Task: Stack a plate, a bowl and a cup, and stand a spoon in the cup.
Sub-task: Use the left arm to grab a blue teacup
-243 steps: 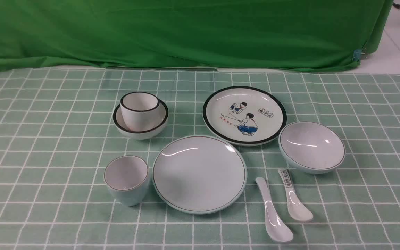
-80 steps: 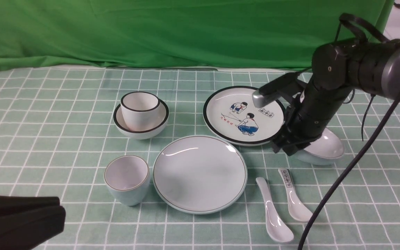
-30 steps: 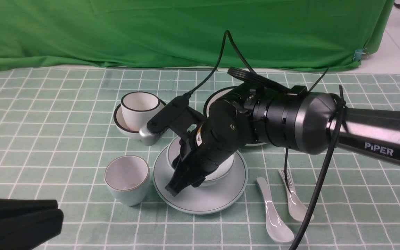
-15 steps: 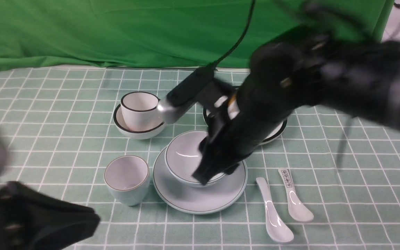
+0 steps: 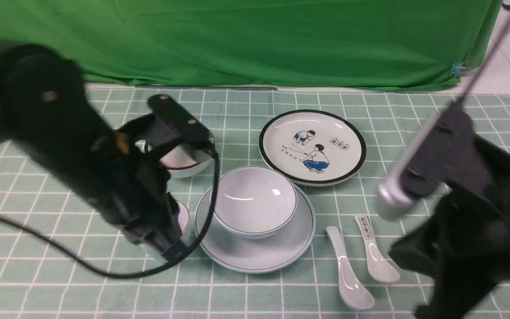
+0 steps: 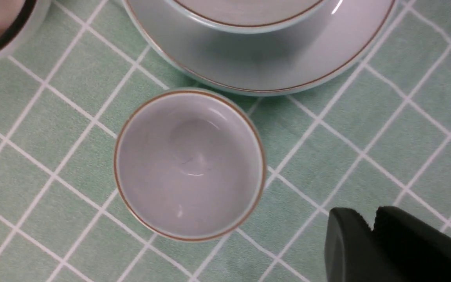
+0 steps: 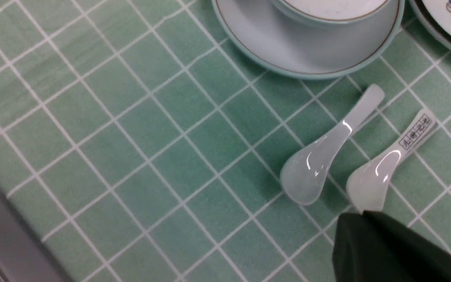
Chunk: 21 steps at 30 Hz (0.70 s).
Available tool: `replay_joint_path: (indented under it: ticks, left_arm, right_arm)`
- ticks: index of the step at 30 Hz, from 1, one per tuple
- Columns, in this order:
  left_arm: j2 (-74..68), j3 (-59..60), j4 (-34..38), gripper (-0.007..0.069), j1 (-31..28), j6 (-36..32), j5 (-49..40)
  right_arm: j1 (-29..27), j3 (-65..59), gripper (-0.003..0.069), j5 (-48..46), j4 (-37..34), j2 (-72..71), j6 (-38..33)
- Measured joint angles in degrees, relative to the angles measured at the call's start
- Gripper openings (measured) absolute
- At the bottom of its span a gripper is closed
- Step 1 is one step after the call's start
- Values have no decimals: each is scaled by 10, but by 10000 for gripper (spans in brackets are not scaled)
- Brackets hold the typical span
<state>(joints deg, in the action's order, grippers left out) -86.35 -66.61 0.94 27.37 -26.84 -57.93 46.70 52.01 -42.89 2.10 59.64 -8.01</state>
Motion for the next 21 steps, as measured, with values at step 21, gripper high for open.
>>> replay_joint_path:
  ticks: [21]
  left_arm:
    - [-152, -18, -3, 97, -40, -24, 51]
  right_arm:
    - [0, -82, 43, 0, 0, -81, 31]
